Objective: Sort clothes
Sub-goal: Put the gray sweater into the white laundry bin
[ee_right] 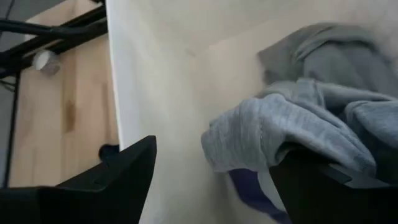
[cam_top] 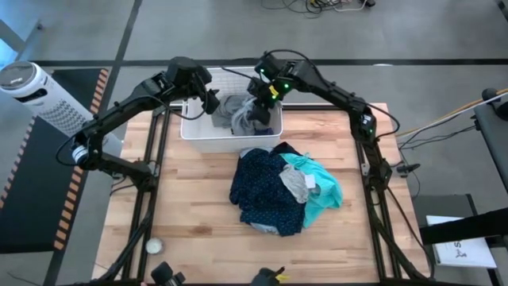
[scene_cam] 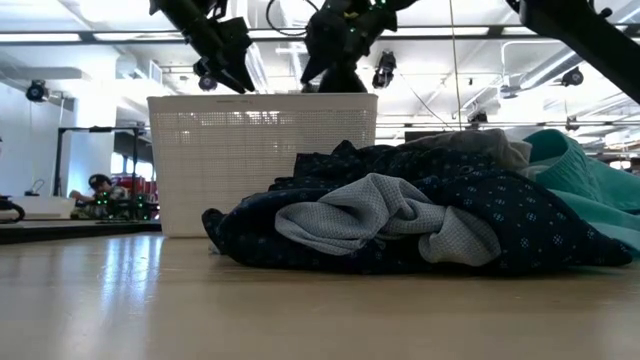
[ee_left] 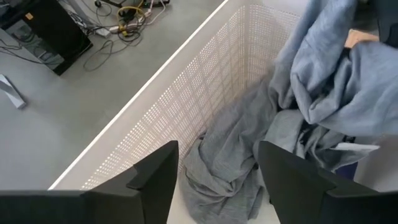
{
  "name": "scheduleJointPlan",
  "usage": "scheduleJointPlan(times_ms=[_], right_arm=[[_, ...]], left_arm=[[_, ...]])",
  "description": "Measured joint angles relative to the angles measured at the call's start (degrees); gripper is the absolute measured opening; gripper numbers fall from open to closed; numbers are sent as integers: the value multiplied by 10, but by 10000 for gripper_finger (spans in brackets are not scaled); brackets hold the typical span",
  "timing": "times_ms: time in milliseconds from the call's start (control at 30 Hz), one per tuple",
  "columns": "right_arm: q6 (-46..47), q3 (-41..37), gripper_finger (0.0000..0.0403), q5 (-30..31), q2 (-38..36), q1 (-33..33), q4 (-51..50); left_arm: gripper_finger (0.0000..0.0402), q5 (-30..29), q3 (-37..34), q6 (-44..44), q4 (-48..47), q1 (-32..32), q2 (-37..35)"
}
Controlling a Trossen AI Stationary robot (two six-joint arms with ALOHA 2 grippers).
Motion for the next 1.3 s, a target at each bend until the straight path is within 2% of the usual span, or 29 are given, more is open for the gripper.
scheduleJointPlan(times_ms=[367, 533, 767, 900, 1033, 1233, 1300], right_arm=[[-93, 0, 262, -8, 2, 30, 62], [-111, 0, 255, -43, 16, 40, 47], [-71, -1, 251, -71, 15, 40, 11], [0, 0, 255, -96, 10, 40, -1], [72, 0, 260, -96, 12, 34, -14], [77, 0, 267, -95, 14, 32, -25], [92, 0, 267, -117, 14, 31, -24]], left_arm=[[227, 0, 0, -8, 0, 0, 0], [227, 0, 0, -10, 0, -1, 0], [213, 0, -1, -13, -2, -1, 0], [210, 0, -1, -13, -4, -1, 0], [213, 1, -1, -13, -4, -1, 0], [217, 2, -2, -16, -7, -1, 0], [213, 2, -2, -16, -9, -1, 0]])
